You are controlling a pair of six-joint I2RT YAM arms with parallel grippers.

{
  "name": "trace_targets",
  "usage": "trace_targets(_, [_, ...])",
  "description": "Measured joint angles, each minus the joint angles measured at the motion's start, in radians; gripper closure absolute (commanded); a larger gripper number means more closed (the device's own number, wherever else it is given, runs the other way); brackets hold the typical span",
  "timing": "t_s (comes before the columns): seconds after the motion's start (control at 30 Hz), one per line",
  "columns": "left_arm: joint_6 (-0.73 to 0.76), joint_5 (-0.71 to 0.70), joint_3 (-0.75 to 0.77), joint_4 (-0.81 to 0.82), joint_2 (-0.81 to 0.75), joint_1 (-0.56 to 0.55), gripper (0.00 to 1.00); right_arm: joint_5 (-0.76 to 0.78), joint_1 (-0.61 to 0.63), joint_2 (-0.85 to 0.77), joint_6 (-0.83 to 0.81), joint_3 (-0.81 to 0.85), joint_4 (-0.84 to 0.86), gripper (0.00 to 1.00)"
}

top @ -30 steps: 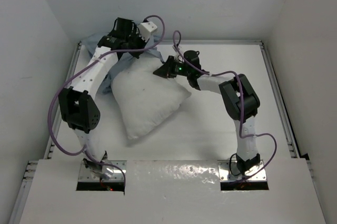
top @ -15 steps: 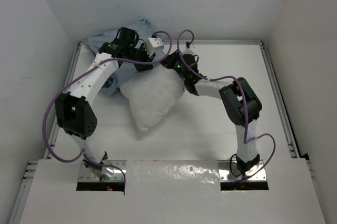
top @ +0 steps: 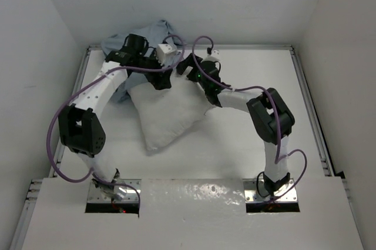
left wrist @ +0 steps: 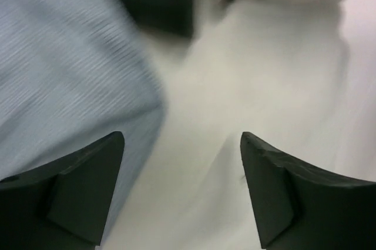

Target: Put the pillow into the pillowcase

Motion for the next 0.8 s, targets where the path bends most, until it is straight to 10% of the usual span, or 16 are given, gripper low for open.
trace_targets(0.13, [-0.026,-0.02,0.008,-0.011,-0.037,0.119,0.1,-0.125,-0.06,-0.05,-0.184,0.034,-0.135,0.01])
trace_targets(0.2, [-0.045,-0.043,0.0,-0.008,-0.08,0.179,0.11,-0.172,-0.079,-0.078,-0.299,0.098,-0.256,0.32])
trace_targets(0.23, [-0.056,-0.05,-0.011,-0.003,-0.107,0.209,0.2,-0.193,-0.08,-0.09,-0.352,0.133,-0.306,0.72])
trace_targets(0.27, [-0.071,-0.052,-0.034,0.01,-0.144,0.247,0.52,-0.219,-0.078,-0.103,-0.399,0.174,-0.362,1.0])
trace_targets(0.33, [-0.098,-0.047,-0.084,0.023,-0.213,0.327,0.86,-0.235,-0.061,-0.133,-0.457,0.231,-0.438,1.0])
trace_targets(0.37, [-0.104,-0.048,-0.114,0.031,-0.245,0.374,0.93,-0.239,-0.048,-0.153,-0.5,0.246,-0.476,0.89])
trace_targets(0.43, [-0.093,-0.062,-0.17,0.043,-0.278,0.451,0.86,-0.241,-0.014,-0.193,-0.535,0.251,-0.499,0.36])
trace_targets(0.5, [-0.074,-0.092,-0.24,0.058,-0.286,0.498,0.5,-0.243,0.039,-0.225,-0.607,0.245,-0.518,0.01])
trace_targets(0.6, [-0.05,-0.12,-0.37,0.092,-0.266,0.499,0.15,-0.232,0.161,-0.23,-0.748,0.233,-0.52,0.01])
trace_targets(0.8, [-0.072,-0.173,-0.495,0.237,-0.196,0.521,0.08,-0.156,0.449,-0.102,-0.982,0.222,-0.498,0.01])
